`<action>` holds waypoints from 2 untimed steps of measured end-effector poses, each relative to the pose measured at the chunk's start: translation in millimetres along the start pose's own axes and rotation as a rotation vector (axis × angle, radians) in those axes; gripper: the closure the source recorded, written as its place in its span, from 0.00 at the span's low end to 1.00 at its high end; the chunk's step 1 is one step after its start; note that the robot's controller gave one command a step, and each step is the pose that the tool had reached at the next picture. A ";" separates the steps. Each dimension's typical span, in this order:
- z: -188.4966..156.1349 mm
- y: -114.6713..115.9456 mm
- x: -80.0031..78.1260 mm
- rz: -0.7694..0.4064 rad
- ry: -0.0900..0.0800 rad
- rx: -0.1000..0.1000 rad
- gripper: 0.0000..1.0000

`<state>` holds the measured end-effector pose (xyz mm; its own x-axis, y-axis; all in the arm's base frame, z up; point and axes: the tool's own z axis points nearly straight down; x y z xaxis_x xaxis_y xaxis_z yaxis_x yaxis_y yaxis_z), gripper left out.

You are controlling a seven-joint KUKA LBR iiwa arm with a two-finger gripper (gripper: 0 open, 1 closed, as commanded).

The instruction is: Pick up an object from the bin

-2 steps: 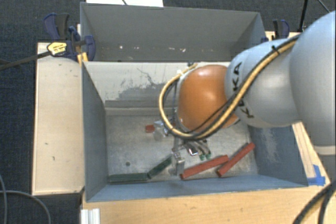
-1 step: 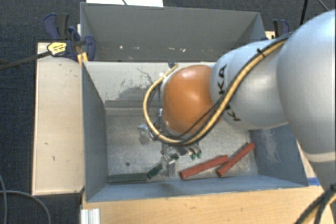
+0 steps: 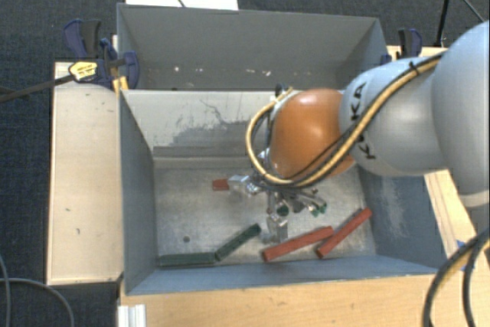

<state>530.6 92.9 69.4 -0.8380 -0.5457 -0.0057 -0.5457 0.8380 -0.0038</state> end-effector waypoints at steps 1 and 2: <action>-0.8 -88.4 20.0 -0.435 0.003 -0.001 0.00; -0.9 -85.1 18.6 -0.435 0.003 -0.006 1.00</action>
Offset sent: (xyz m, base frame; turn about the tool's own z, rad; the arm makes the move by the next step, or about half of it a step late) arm 0.0303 -0.0820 0.0006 -0.4416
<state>561.4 11.4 70.6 -0.5303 -0.8478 -0.0023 -0.8478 0.5303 0.0001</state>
